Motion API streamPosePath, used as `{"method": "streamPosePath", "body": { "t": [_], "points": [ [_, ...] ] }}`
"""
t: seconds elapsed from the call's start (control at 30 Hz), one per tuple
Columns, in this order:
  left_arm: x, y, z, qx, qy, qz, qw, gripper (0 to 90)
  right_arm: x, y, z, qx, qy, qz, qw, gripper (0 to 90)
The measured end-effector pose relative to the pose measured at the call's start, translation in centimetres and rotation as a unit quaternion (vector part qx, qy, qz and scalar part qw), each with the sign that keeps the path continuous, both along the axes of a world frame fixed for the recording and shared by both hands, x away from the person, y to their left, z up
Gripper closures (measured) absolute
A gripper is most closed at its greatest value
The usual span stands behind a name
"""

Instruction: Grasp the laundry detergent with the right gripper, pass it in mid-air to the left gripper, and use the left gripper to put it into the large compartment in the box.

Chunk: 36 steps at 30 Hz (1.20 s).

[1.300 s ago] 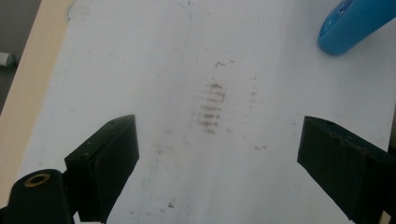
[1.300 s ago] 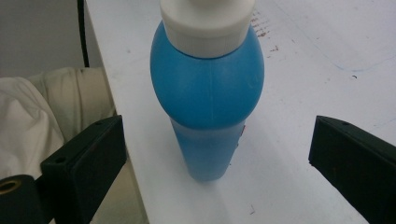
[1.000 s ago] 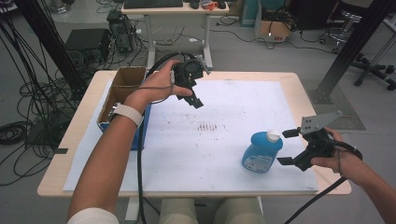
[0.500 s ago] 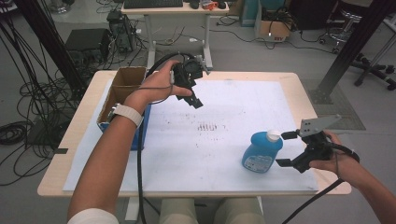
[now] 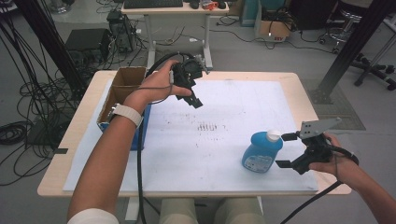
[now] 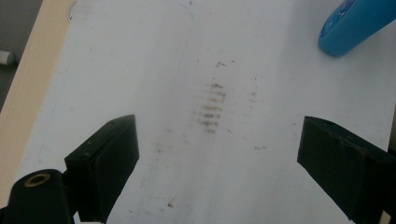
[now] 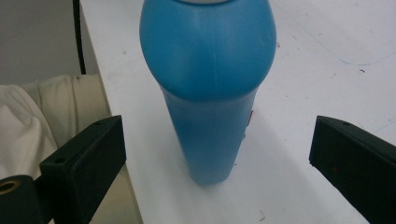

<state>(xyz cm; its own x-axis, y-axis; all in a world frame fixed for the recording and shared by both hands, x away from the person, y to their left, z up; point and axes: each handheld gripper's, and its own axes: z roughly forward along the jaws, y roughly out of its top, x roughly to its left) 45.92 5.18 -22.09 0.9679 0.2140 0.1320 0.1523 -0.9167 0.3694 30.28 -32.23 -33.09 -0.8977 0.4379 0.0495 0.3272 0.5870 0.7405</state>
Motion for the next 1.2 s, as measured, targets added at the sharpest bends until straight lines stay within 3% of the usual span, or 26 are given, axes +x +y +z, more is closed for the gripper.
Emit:
{"method": "streamPosePath", "body": {
  "t": [0.03,0.17,0.53,0.57,0.67,0.73,0.77,0.8,0.83,0.87,1.2],
  "points": [
    [0.0,0.0,0.0,0.0,0.0,0.0,1.0,12.9,0.2,0.0,-0.1,0.004,-0.011,0.01,0.9999,3.8],
    [-0.1,0.1,0.0,-0.002,0.0,0.002,1.0,12.9,-0.1,-0.1,-0.1,0.001,-0.001,0.0,1.0,3.8],
    [-0.1,0.3,0.1,-0.004,0.0,0.006,1.0,13.0,-0.3,-0.3,-0.5,0.007,-0.002,-0.007,0.9999,3.8],
    [-0.1,0.3,0.1,-0.004,0.0,0.006,1.0,12.9,-0.6,-0.3,-0.4,0.004,0.015,-0.021,0.9997,3.8],
    [-0.1,0.3,0.1,-0.006,0.0,0.004,1.0,13.0,-0.2,-0.4,-0.6,0.01,-0.008,-0.002,0.9999,3.8],
    [-0.1,0.4,0.0,-0.006,0.0,0.005,1.0,12.9,-0.5,-0.4,-0.4,0.007,0.01,-0.019,0.9997,3.8],
    [-0.1,0.4,0.0,-0.006,0.0,0.005,1.0,13.0,-0.5,-0.4,-0.4,0.007,0.01,-0.019,0.9997,3.8],
    [-0.1,0.4,0.0,-0.005,0.0,0.005,1.0,13.0,-0.2,-0.4,-0.6,0.013,-0.006,-0.006,0.9999,3.8],
    [-0.1,0.4,0.0,-0.005,0.003,0.006,1.0,12.9,-0.2,-0.4,-0.6,0.013,-0.005,-0.007,0.9999,3.8],
    [-0.1,0.4,0.0,-0.004,0.003,0.006,1.0,13.0,-0.5,-0.3,-0.7,0.009,0.011,-0.022,0.9997,3.8],
    [-0.1,0.3,-0.1,-0.004,0.001,0.005,1.0,13.0,-0.6,-0.3,-1.3,0.024,0.004,-0.02,0.9995,4.0]
  ]
}}
